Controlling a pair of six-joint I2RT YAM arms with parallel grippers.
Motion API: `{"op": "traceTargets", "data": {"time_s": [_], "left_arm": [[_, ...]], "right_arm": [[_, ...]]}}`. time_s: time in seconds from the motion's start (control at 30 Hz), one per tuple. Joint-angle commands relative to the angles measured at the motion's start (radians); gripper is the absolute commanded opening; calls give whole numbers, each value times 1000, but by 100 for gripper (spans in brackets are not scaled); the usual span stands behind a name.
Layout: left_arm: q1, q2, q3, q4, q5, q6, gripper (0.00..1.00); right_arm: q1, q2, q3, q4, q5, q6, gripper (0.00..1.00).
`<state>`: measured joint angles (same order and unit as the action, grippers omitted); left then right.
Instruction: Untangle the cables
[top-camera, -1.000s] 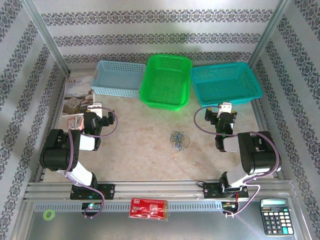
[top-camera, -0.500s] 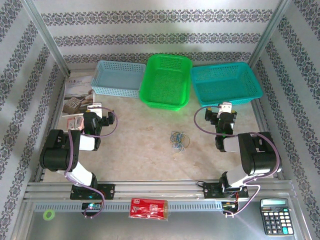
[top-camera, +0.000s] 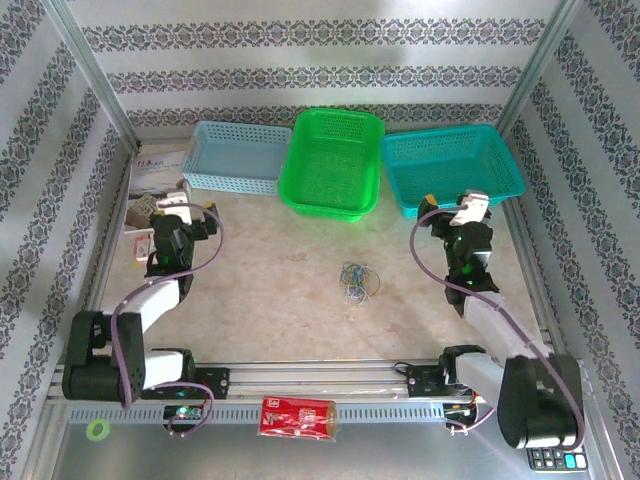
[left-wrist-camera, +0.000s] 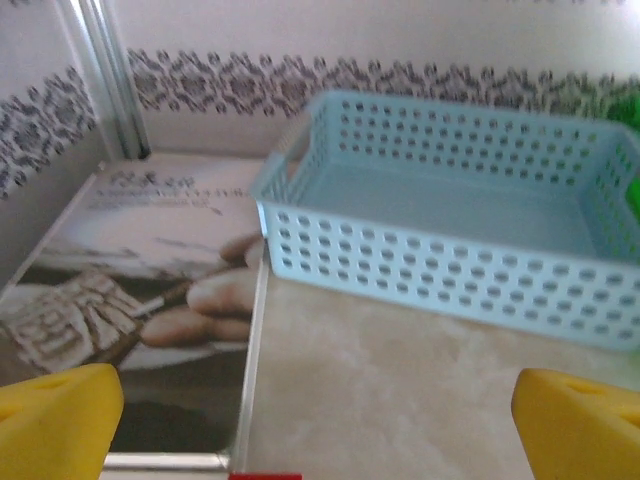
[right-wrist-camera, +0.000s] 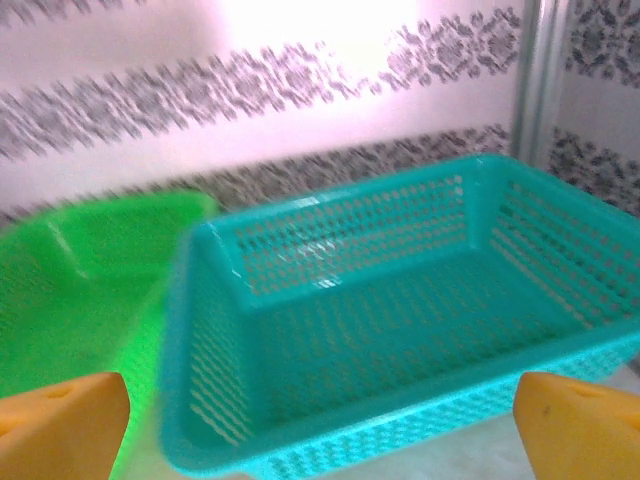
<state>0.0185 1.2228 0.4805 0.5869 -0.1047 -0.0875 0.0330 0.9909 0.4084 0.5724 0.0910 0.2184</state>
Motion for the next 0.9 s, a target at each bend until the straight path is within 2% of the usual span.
{"op": "traceTargets", "data": {"time_s": [0.0,0.07,0.13,0.2,0.3,0.37,0.5,0.6,0.73,0.87], "left_arm": [[-11,-102,98,-219,-25,-128,100],[-12,-165,121,-279,22,-185,100],[-12,-227,135,-338,66,-239,100],[-12,-292,146,-407,129,-289,100],[-13,-372,169,-507,292,-312,100],[-16,-418,174,-554,358,-341,100],[-23,-489,172,-642,451,-425,100],[-45,-514,147,-653,482,-488,100],[-130,-501,103,-630,447,-514,100],[-271,-423,85,-596,367,-504,100]], "right_arm": [[-16,-74,53,-134,-126,274,98],[-29,-113,72,-180,-204,358,98],[-40,-140,66,-154,-314,433,98],[-43,-156,68,-165,-372,551,98],[-40,-148,89,-207,-517,603,98],[-21,-155,72,-222,-547,616,98],[33,-170,14,-281,-549,639,98],[116,-165,-30,-341,-500,629,97],[256,-133,-42,-459,-377,572,94],[372,-98,-43,-529,-268,550,92]]}}
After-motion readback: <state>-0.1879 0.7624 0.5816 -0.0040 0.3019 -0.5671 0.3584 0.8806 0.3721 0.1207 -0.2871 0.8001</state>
